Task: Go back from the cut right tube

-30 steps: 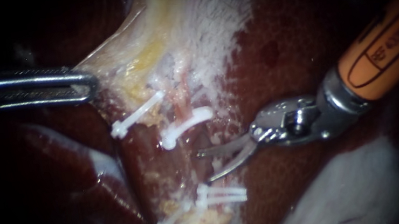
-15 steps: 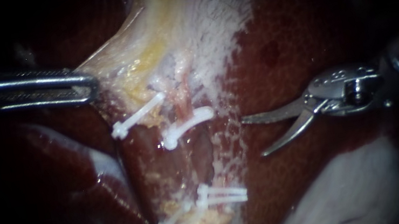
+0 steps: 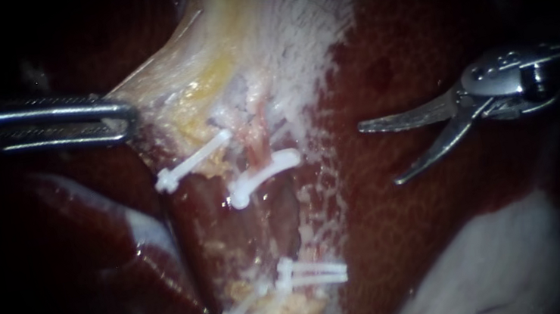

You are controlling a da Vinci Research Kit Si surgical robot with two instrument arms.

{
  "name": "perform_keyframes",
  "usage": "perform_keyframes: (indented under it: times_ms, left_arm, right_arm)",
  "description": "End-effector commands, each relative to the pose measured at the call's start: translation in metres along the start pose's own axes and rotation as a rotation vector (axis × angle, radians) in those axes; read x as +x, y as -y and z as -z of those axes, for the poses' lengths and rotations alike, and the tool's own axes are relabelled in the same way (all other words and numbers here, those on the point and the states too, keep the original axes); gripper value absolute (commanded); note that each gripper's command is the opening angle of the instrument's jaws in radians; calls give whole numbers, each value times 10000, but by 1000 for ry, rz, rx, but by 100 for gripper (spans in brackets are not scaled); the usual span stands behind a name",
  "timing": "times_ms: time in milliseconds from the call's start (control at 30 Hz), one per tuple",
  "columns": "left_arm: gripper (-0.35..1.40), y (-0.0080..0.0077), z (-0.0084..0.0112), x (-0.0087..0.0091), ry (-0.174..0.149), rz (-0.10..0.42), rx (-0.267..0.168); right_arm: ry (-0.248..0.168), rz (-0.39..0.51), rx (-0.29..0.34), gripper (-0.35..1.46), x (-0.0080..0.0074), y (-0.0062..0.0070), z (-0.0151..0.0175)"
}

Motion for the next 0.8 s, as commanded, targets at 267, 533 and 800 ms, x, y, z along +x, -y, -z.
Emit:
perform_keyframes:
  times_ms: [267,533,800]
  left_arm:
    - [-35,-4,-26,28,-10,-5,13]
    - [-35,11,-62,53,-44,3,48]
    - [-35,16,-70,57,-50,7,59]
  right_arm:
    - [0,0,1,142,0,2,0]
    - [-1,-2,-15,143,0,5,-1]
    - [-1,-3,-17,143,1,6,-2]
